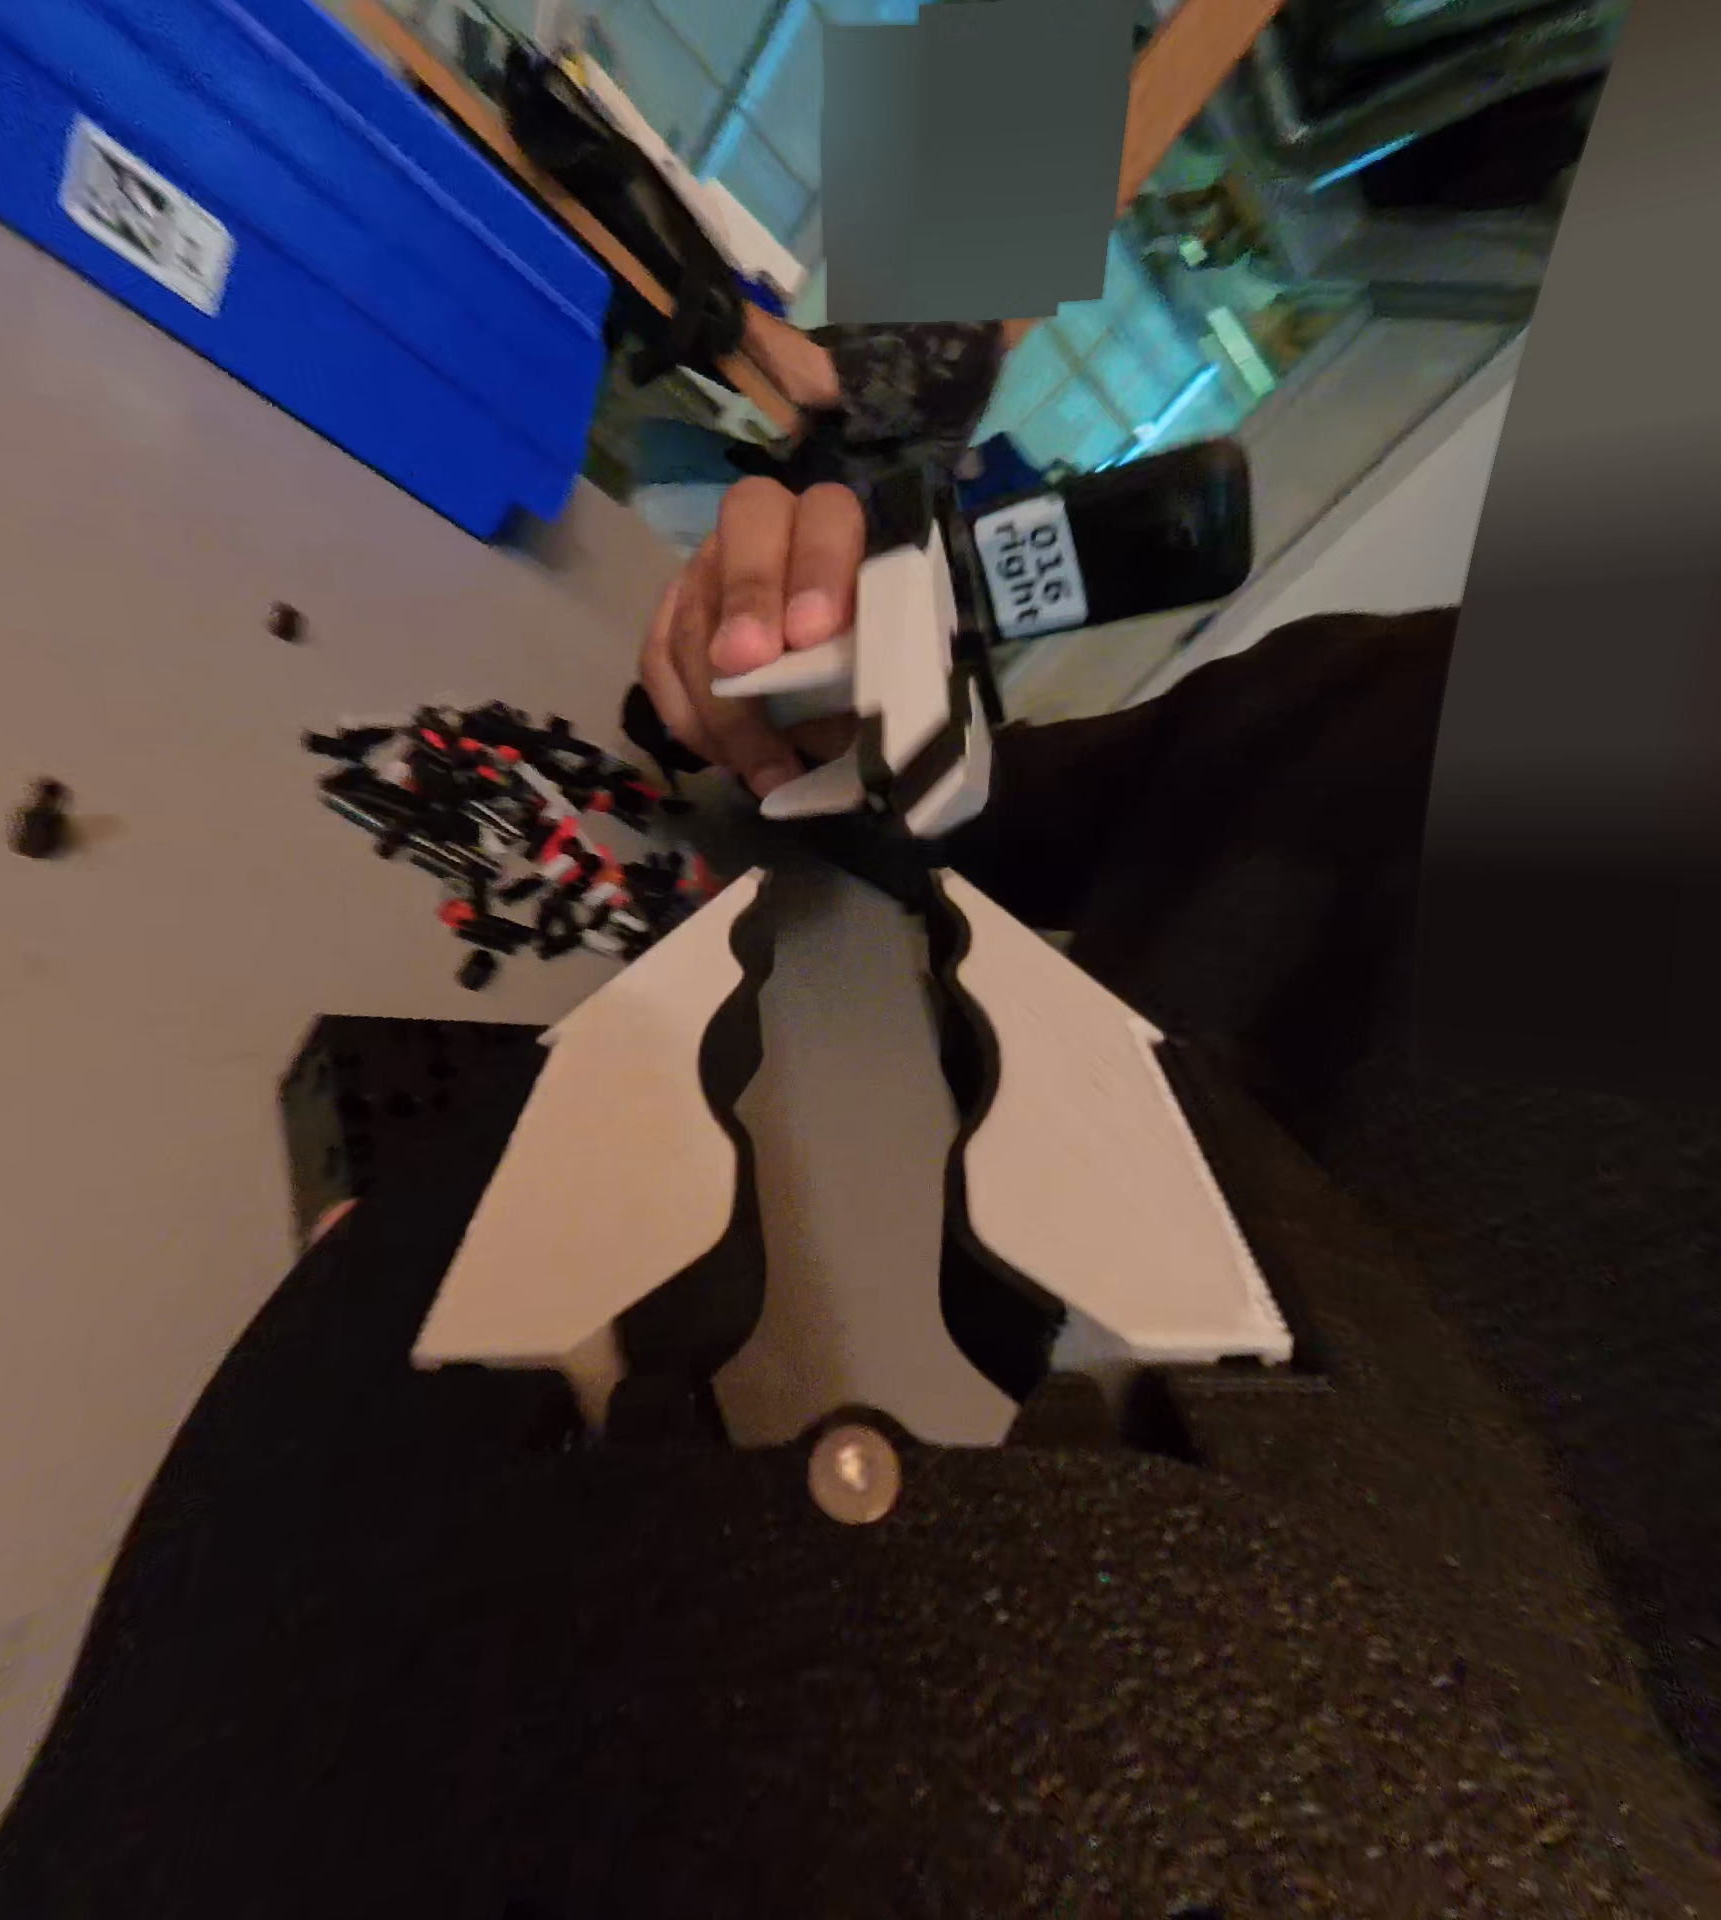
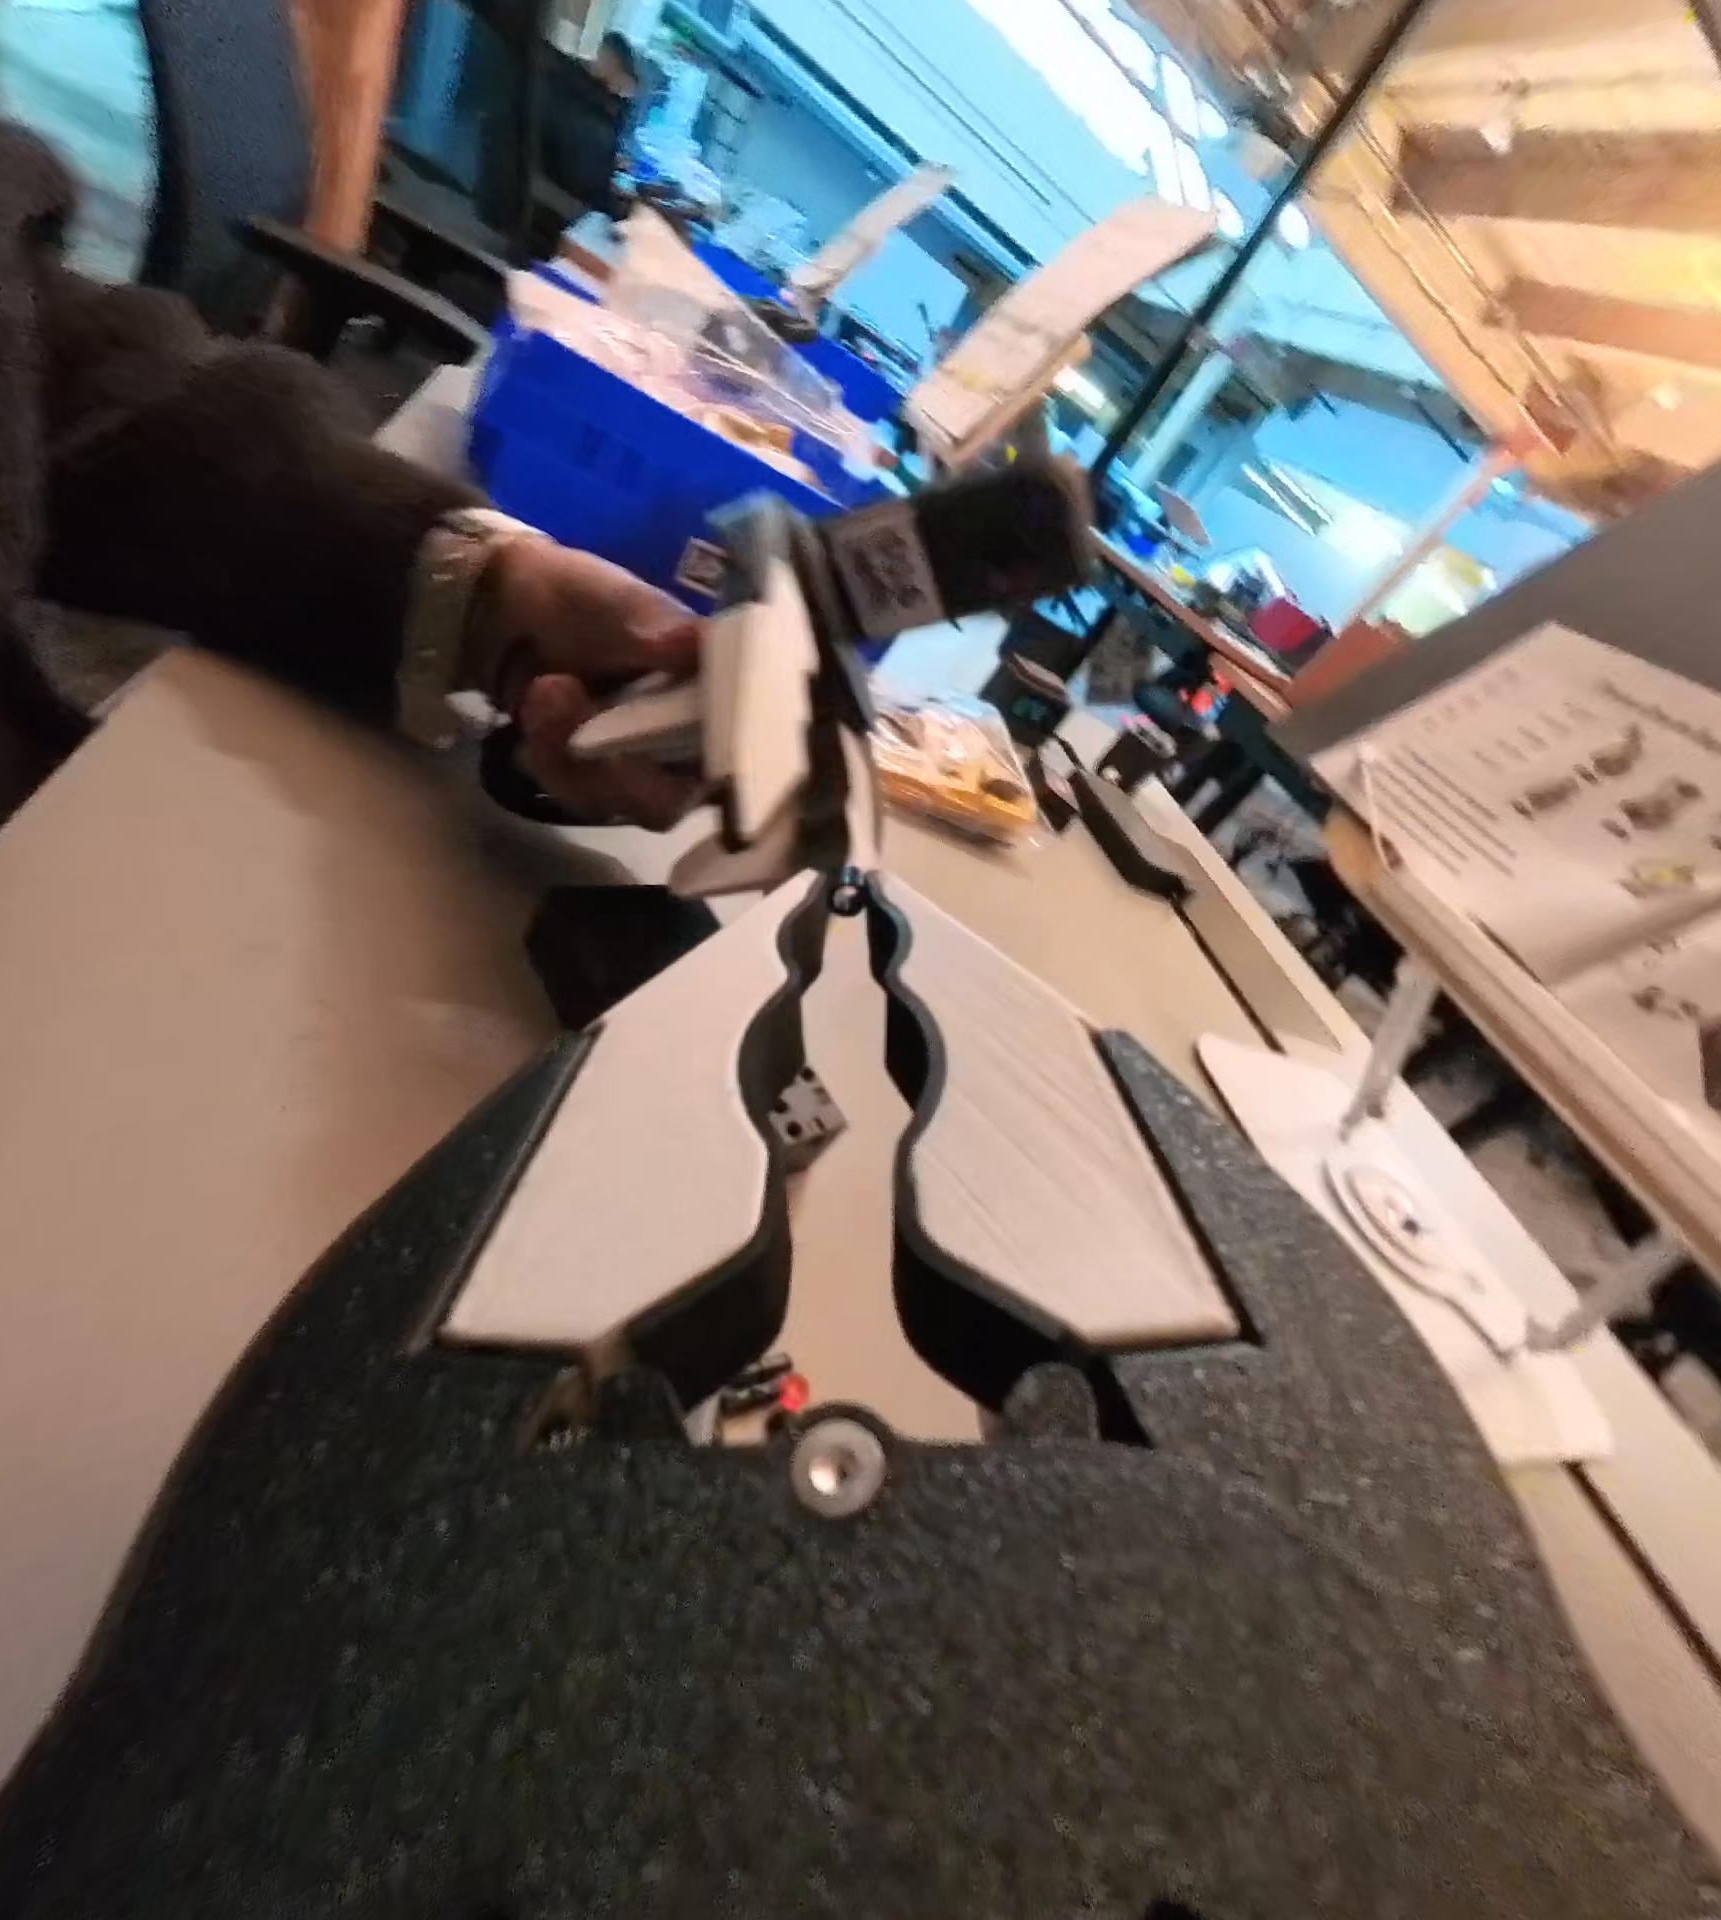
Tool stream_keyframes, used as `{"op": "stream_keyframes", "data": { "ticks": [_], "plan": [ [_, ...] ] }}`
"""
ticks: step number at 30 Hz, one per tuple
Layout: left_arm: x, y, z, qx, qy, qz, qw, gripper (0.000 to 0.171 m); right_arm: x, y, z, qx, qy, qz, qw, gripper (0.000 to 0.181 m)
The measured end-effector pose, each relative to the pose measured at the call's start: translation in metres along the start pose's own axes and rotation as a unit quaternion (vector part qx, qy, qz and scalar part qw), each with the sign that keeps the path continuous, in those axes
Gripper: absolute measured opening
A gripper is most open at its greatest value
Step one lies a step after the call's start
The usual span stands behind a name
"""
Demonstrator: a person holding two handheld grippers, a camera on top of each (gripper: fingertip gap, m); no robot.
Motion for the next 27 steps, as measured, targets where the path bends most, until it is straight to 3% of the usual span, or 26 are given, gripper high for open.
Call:
{"op": "stream_keyframes", "data": {
  "ticks": [3, 5, 7, 9, 11, 14, 17, 20, 23, 25, 27],
  "plan": [
    [-0.007, -0.004, -0.003, -0.013, -0.164, 0.102, 0.981, 0.034, 0.024, 0.015, -0.001, -0.025, 0.027, 0.070, 0.997, 0.007],
    [-0.019, -0.002, -0.007, -0.037, -0.300, 0.169, 0.938, 0.041, 0.034, 0.025, -0.002, -0.032, 0.037, 0.105, 0.993, 0.007],
    [-0.032, 0.003, -0.011, -0.088, -0.427, 0.202, 0.877, 0.042, 0.039, 0.032, -0.003, -0.040, 0.047, 0.122, 0.991, 0.007],
    [-0.032, 0.010, -0.006, -0.123, -0.472, 0.229, 0.842, 0.045, 0.041, 0.033, -0.002, -0.049, 0.054, 0.123, 0.990, 0.007],
    [-0.022, 0.019, 0.005, -0.135, -0.450, 0.250, 0.847, 0.045, 0.040, 0.033, -0.002, -0.055, 0.059, 0.116, 0.990, 0.007],
    [-0.020, 0.028, 0.005, -0.128, -0.440, 0.201, 0.866, 0.045, 0.037, 0.031, -0.001, -0.056, 0.059, 0.106, 0.991, 0.007],
    [-0.032, 0.036, -0.008, -0.128, -0.482, 0.160, 0.852, 0.046, 0.036, 0.030, 0.000, -0.057, 0.062, 0.101, 0.991, 0.007],
    [-0.034, 0.036, -0.011, -0.121, -0.476, 0.138, 0.860, 0.048, 0.036, 0.029, 0.000, -0.055, 0.067, 0.100, 0.991, 0.007],
    [-0.030, 0.036, -0.012, -0.117, -0.450, 0.115, 0.878, 0.049, 0.038, 0.030, -0.001, -0.057, 0.070, 0.100, 0.991, 0.007],
    [-0.022, 0.036, -0.009, -0.104, -0.399, 0.098, 0.906, 0.049, 0.038, 0.030, -0.001, -0.057, 0.071, 0.100, 0.991, 0.007],
    [-0.020, 0.034, -0.009, -0.089, -0.390, 0.095, 0.912, 0.049, 0.037, 0.031, 0.000, -0.058, 0.070, 0.100, 0.991, 0.007]
  ]
}}
Point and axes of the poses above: each gripper's, where its closed fingertips meet, z out along the fingers, y out of its underside, x = y × z across the jaws, the point moved 5 cm from there along -z, back along the fingers, and after that the axes turned 9 degrees about -x, right-handed, at the moved point
